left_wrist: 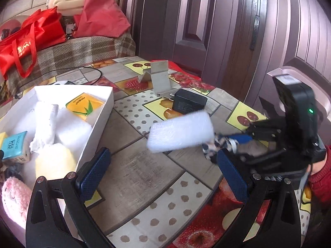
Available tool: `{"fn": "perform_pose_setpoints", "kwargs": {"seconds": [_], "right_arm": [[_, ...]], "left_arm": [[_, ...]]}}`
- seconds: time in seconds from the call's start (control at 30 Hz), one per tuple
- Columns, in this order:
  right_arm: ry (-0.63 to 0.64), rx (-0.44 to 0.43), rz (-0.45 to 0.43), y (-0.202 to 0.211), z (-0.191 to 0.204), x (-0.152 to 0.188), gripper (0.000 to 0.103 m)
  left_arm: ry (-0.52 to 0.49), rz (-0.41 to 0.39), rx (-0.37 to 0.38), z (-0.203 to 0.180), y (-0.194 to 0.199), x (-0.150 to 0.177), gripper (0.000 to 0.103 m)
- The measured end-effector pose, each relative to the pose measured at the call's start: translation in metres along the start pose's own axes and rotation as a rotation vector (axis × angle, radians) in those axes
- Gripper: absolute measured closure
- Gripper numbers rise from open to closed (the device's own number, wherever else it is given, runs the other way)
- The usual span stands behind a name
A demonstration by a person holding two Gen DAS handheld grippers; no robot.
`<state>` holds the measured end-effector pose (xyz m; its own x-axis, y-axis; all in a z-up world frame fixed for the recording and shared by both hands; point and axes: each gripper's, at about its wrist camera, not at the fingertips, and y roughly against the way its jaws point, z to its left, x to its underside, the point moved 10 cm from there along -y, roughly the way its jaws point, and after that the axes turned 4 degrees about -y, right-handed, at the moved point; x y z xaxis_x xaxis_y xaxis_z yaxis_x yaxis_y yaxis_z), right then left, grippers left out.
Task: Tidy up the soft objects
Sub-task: 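Grasp the white foam block with the left gripper while the right grasps the patterned scrunchie, then lift and carry the foam block toward the tray with the left gripper while the right carries the scrunchie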
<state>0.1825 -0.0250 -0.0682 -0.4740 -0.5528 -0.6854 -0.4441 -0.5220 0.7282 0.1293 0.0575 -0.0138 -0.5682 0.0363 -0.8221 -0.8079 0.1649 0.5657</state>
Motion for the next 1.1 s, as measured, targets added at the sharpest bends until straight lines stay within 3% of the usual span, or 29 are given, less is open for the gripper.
{"fn": "perform_pose_setpoints", "kwargs": {"seconds": [0.1, 0.23, 0.37, 0.43, 0.6, 0.7, 0.77, 0.8, 1.1], "right_arm": [[0.027, -0.103, 0.008, 0.031, 0.021, 0.033, 0.065], [-0.065, -0.063, -0.056, 0.069, -0.003, 0.048, 0.065], [-0.218, -0.019, -0.122, 0.082, -0.049, 0.043, 0.065], [-0.263, -0.034, -0.130, 0.082, -0.058, 0.042, 0.065], [-0.280, -0.059, -0.140, 0.078, -0.057, 0.038, 0.064], [-0.275, -0.056, -0.141, 0.075, -0.055, 0.036, 0.064], [-0.277, -0.051, -0.136, 0.074, -0.055, 0.036, 0.064], [-0.279, -0.049, -0.135, 0.073, -0.055, 0.036, 0.064], [-0.252, -0.011, -0.161, 0.078, -0.053, 0.034, 0.064]], "left_arm": [[-0.022, 0.004, 0.026, -0.006, -0.008, -0.006, 0.000], [-0.011, 0.044, 0.026, -0.012, -0.020, -0.005, 0.000], [0.126, 0.124, -0.141, 0.001, -0.036, 0.003, 0.001], [0.188, 0.127, -0.152, -0.003, -0.042, 0.004, 0.001], [0.224, 0.135, -0.319, -0.005, -0.057, -0.009, 0.001], [0.210, 0.190, -0.355, -0.003, -0.071, -0.009, 0.001], [0.199, 0.244, -0.337, -0.003, -0.079, 0.002, 0.003], [0.197, 0.264, -0.329, -0.003, -0.080, 0.008, 0.009], [0.122, 0.241, -0.206, -0.004, -0.051, 0.025, 0.020]]}}
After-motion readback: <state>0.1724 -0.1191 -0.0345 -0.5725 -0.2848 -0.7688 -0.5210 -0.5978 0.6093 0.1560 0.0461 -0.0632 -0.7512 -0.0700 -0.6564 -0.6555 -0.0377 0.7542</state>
